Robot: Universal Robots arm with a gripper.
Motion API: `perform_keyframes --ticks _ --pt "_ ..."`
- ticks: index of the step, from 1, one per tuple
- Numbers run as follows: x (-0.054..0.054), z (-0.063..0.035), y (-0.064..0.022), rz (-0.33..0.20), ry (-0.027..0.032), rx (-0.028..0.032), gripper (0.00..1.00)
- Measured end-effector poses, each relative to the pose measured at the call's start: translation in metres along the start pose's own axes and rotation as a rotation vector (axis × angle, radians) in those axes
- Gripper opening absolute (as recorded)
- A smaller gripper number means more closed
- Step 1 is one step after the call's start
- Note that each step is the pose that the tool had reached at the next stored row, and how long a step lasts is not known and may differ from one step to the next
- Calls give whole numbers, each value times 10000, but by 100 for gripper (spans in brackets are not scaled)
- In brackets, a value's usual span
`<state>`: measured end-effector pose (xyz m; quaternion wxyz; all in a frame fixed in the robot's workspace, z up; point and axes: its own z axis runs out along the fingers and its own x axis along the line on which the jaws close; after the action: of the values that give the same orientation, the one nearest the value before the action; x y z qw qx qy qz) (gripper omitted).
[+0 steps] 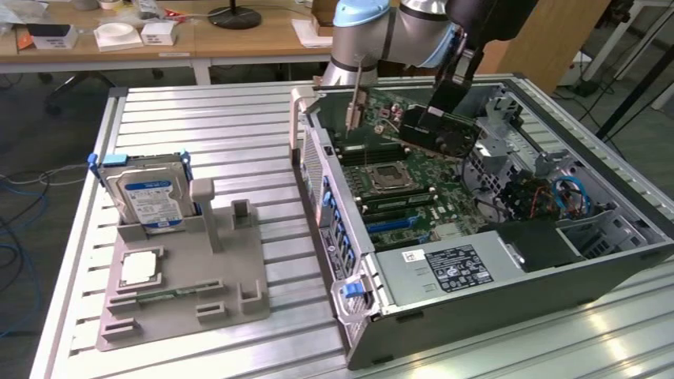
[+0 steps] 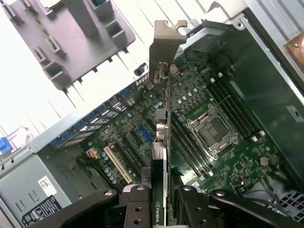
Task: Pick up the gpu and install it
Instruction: 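Insert the gpu into the slot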
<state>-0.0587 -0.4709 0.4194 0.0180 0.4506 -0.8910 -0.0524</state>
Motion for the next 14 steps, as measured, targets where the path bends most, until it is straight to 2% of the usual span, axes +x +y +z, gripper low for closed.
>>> perform_keyframes --ticks 5,14 --pt "-10 -1 7 -544 60 -8 26" --pt "-42 -19 29 -796 110 -38 26"
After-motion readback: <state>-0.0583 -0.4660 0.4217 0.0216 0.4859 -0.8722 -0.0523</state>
